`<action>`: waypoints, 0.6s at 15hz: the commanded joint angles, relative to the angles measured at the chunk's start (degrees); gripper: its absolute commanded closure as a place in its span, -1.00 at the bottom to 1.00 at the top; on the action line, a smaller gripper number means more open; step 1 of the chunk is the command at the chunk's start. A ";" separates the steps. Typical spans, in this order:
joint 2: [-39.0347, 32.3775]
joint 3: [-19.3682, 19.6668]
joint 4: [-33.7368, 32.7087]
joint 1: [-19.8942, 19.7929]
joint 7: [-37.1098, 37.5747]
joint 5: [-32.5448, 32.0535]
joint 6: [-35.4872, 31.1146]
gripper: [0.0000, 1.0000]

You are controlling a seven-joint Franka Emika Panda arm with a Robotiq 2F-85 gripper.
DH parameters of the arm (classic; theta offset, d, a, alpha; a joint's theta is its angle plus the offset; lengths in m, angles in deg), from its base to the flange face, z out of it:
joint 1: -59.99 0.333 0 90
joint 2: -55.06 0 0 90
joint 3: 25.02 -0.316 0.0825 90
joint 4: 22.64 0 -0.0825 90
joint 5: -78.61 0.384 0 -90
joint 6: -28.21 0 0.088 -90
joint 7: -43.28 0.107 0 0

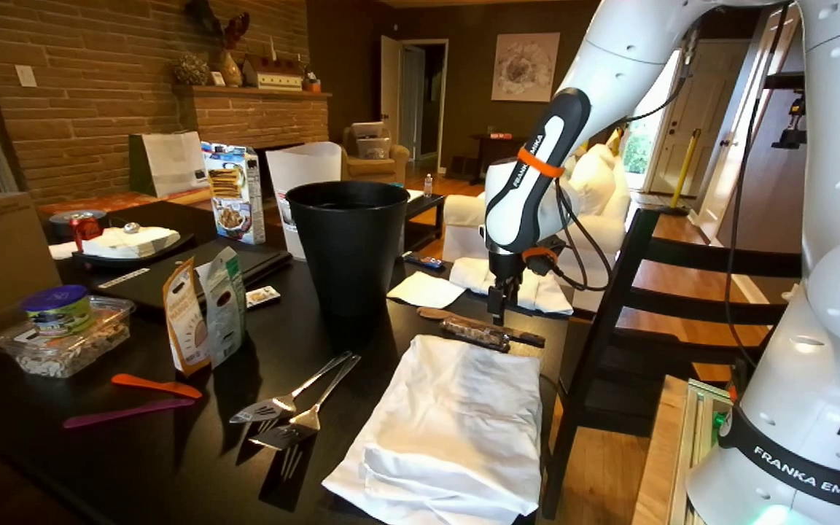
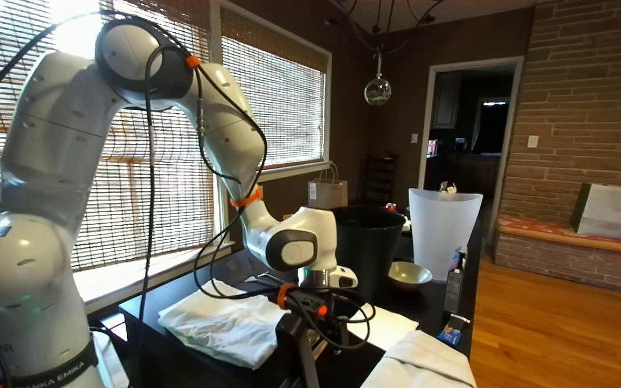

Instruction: Put the wooden spoon on top of the black bin.

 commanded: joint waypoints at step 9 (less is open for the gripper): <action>-5.66 -4.22 -5.55 -2.81 -0.41 4.57 -2.68 -0.69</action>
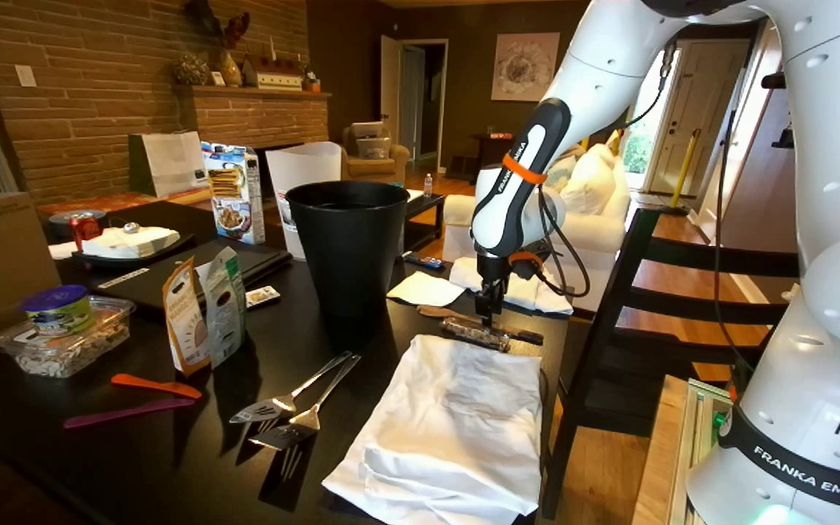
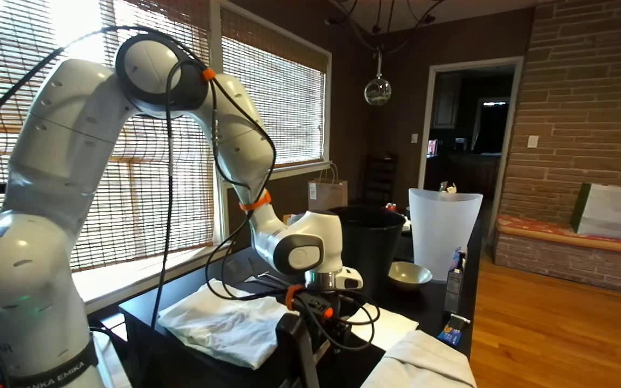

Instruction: Put the wooden spoon on top of the black bin.

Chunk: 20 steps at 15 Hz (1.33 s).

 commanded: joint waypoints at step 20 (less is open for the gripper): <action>1.02 -4.93 -0.80 -2.73 -2.65 2.57 1.94 0.90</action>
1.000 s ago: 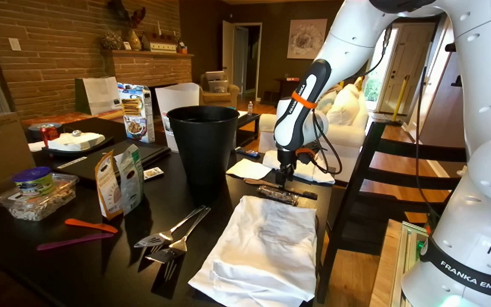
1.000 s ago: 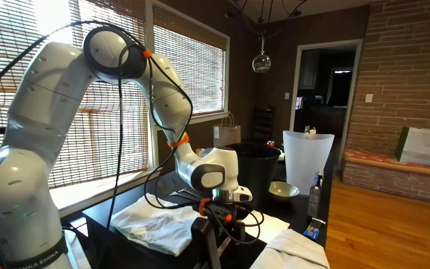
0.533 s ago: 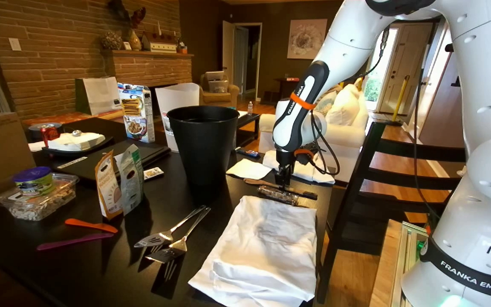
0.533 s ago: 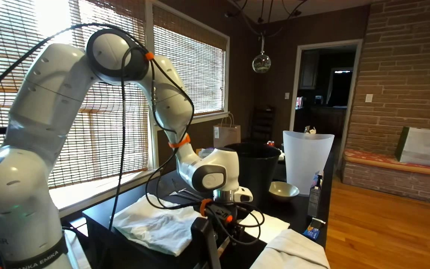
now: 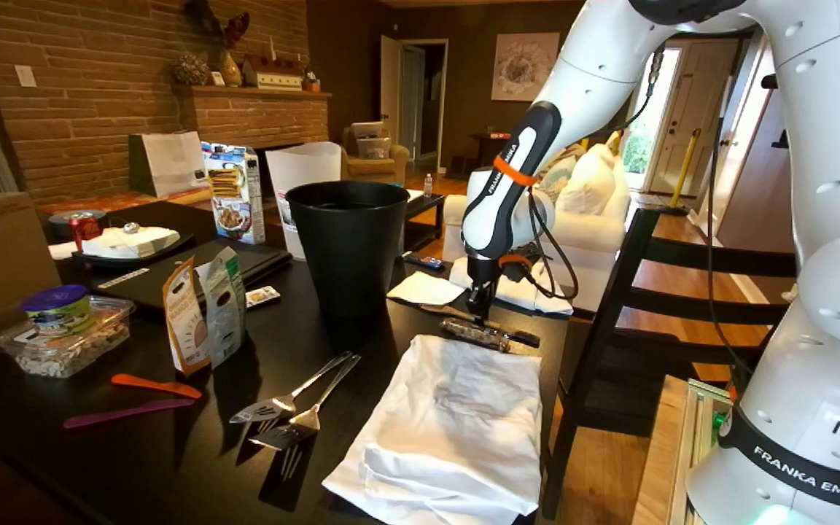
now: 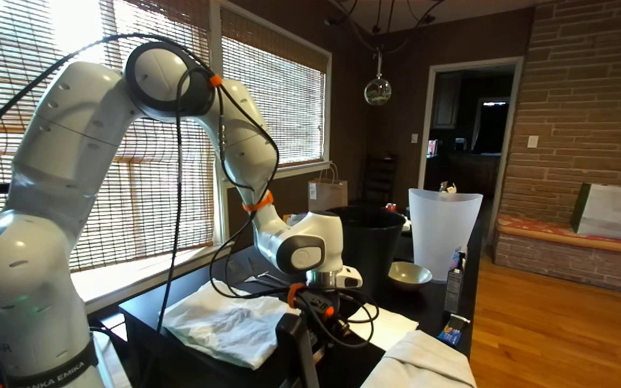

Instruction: Put the wooden spoon on top of the black bin.

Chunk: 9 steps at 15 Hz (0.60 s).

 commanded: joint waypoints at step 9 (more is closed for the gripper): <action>15.20 -0.03 1.57 1.49 -6.45 -0.62 20.43 0.90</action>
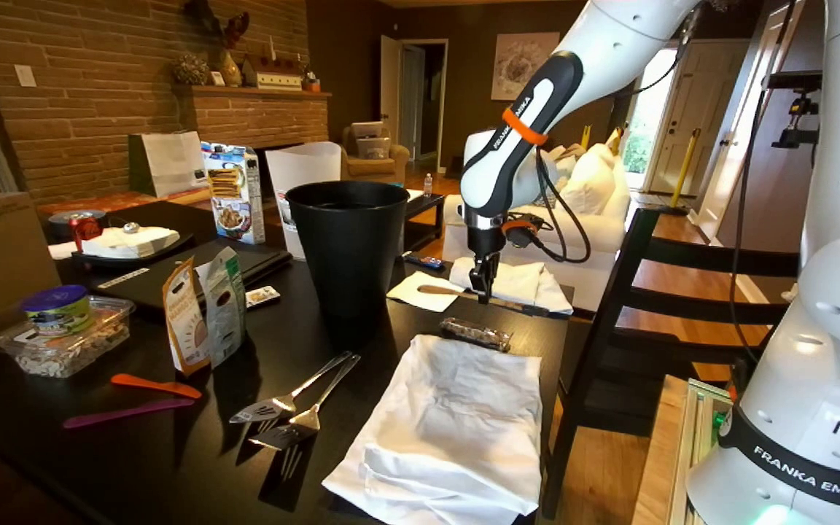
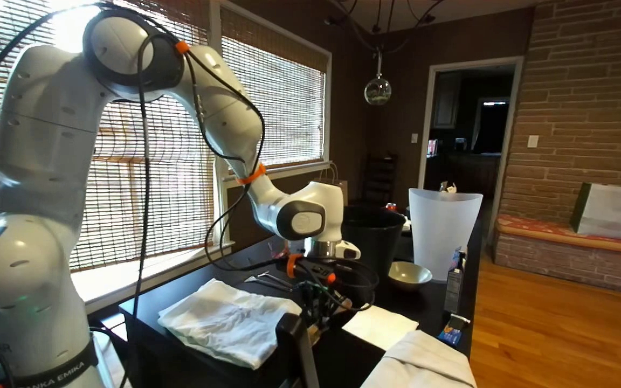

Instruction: Put the wooden spoon on top of the black bin.

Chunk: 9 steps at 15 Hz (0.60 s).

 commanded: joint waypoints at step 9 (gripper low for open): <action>14.83 2.32 -4.90 3.97 -1.82 0.19 23.54 0.90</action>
